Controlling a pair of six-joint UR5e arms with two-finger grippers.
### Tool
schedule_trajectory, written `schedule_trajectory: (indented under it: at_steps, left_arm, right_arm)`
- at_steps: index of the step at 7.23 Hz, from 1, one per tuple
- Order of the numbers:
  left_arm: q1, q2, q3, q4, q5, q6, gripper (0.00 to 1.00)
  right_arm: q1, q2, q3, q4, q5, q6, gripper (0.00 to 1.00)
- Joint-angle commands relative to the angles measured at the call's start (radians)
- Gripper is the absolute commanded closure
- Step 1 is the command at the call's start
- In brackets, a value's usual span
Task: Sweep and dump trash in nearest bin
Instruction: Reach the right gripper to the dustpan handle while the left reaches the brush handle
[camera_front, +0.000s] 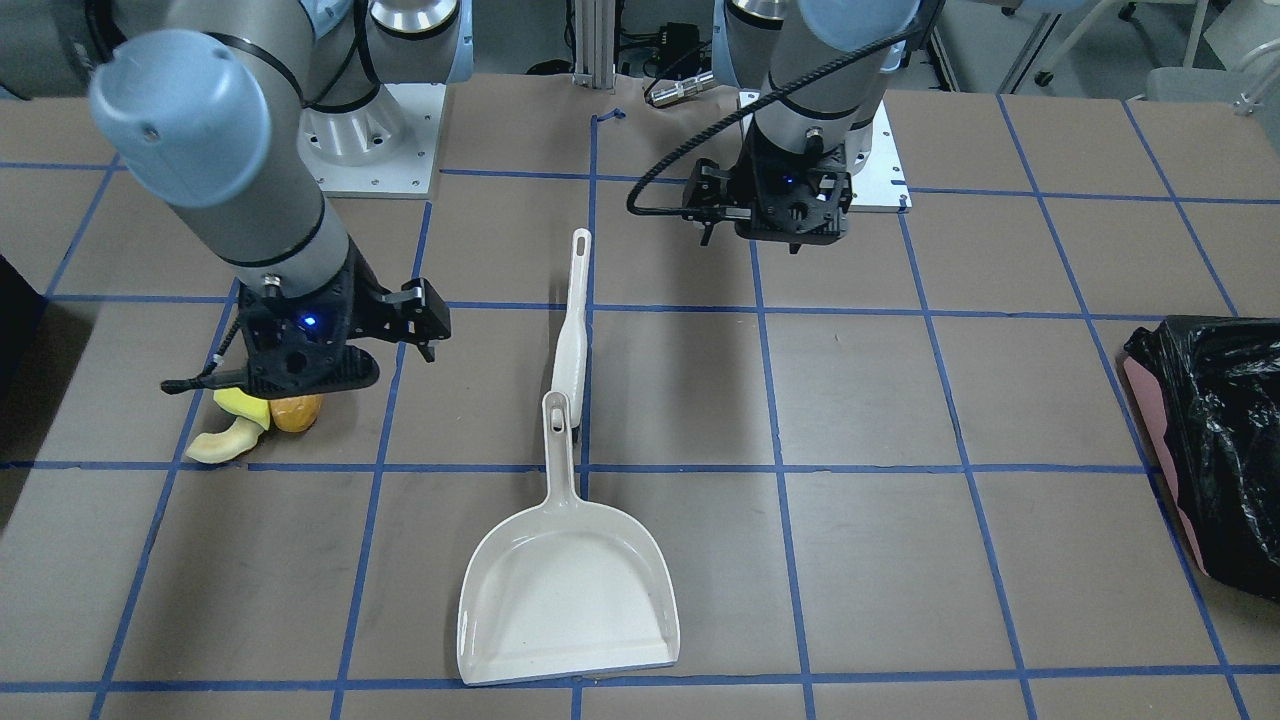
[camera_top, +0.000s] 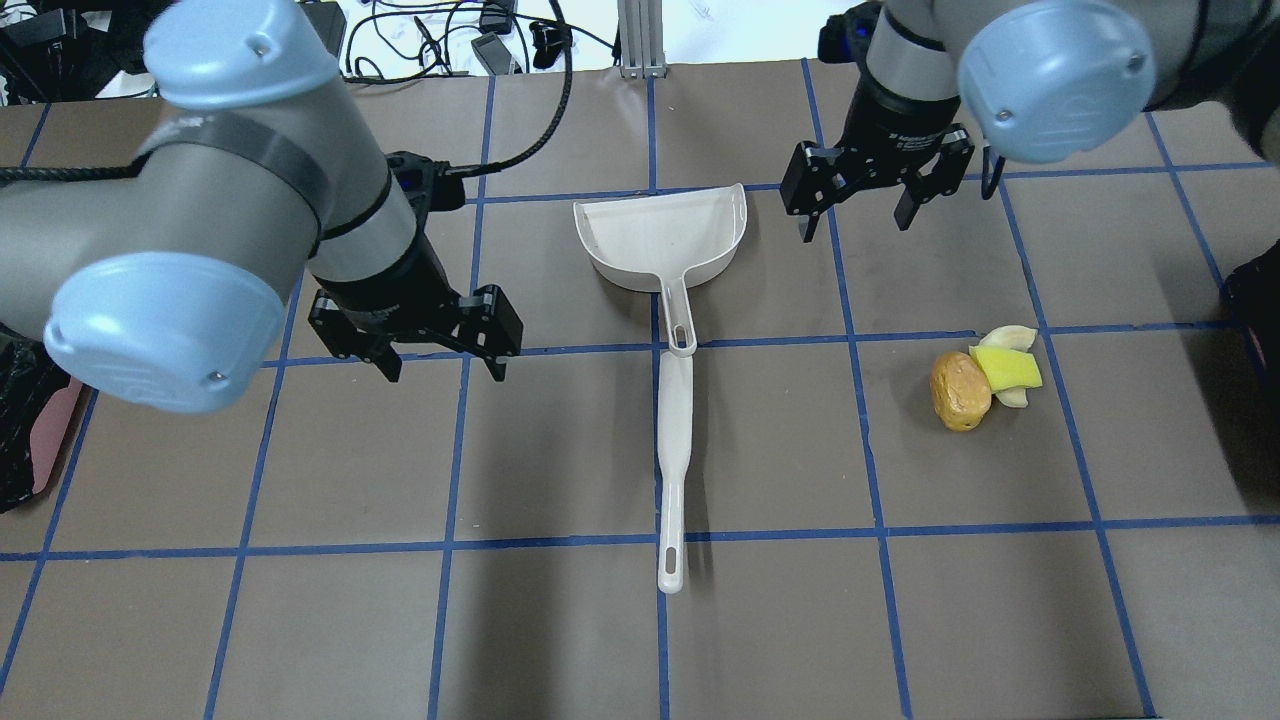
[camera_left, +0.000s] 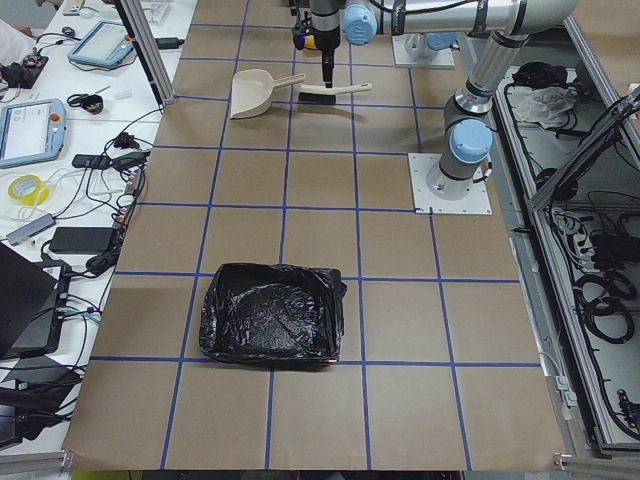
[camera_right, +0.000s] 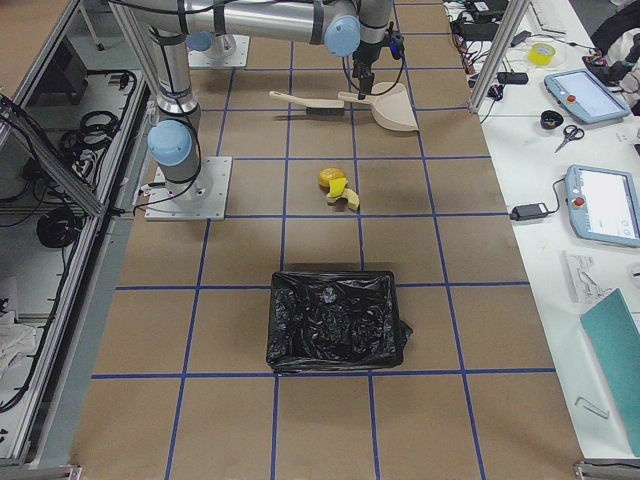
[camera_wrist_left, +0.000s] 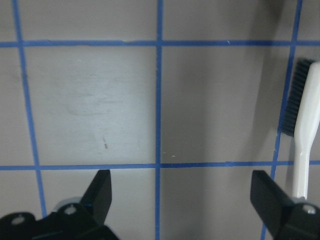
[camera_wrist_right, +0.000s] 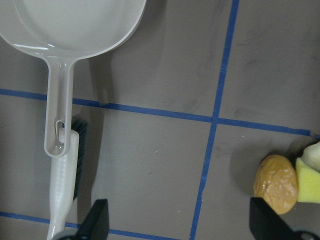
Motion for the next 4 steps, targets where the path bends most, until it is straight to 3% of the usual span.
schedule_trajectory:
  at_steps: [1, 4]
  left_arm:
    - [-0.117, -0.003, -0.087, 0.098, -0.003, -0.061, 0.00]
    - [-0.236, -0.011, -0.264, 0.334, -0.067, -0.156, 0.00]
  right_arm:
    - [0.065, 0.072, -0.005, 0.000, 0.008, 0.066, 0.00]
    - [0.173, 0.195, -0.070, -0.003, 0.002, 0.144, 0.00]
